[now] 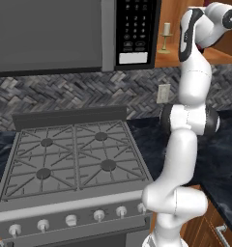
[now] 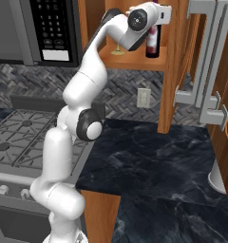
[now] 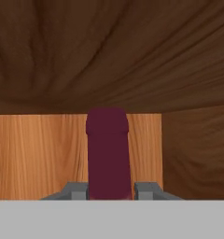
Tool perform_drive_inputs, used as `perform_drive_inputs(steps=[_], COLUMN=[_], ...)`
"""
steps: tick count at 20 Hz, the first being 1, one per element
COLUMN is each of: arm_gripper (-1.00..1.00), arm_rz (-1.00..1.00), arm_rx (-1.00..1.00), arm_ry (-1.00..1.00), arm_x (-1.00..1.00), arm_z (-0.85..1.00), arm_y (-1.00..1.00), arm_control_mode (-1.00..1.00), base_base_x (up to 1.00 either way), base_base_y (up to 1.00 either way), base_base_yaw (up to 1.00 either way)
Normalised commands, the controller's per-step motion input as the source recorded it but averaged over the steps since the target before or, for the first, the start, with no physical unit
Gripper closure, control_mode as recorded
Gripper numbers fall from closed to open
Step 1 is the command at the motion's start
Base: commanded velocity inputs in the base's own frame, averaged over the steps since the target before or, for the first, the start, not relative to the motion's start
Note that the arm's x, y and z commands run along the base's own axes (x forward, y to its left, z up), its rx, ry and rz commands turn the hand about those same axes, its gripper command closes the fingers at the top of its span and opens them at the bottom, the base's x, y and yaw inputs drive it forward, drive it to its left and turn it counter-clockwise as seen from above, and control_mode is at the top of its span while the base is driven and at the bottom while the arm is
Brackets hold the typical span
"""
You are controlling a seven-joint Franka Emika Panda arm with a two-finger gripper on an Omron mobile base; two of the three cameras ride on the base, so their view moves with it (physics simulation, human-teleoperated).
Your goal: Get the candle and the wine from the cabinet and move them to the dining counter.
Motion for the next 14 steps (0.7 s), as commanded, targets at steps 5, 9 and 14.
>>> perform_drive_inputs(steps=[5,9,14], arm_gripper=[1.00,1.00,1.00], arm_rz=[0.00,0.00,0.00], arm_rx=[0.00,0.00,0.00], arm_ry=[0.00,0.00,0.00], arm_x=[-0.12,-0.46,-0.47], arm_z=[-0.01,-0.06,0.00], arm_y=[0.00,0.00,0.00], arm_control_mode=[-1.00,-1.00,-1.00], base_base_x=[0.00,0.00,0.00], base_base_y=[0.00,0.00,0.00], base_base_yaw=[0.00,0.00,0.00])
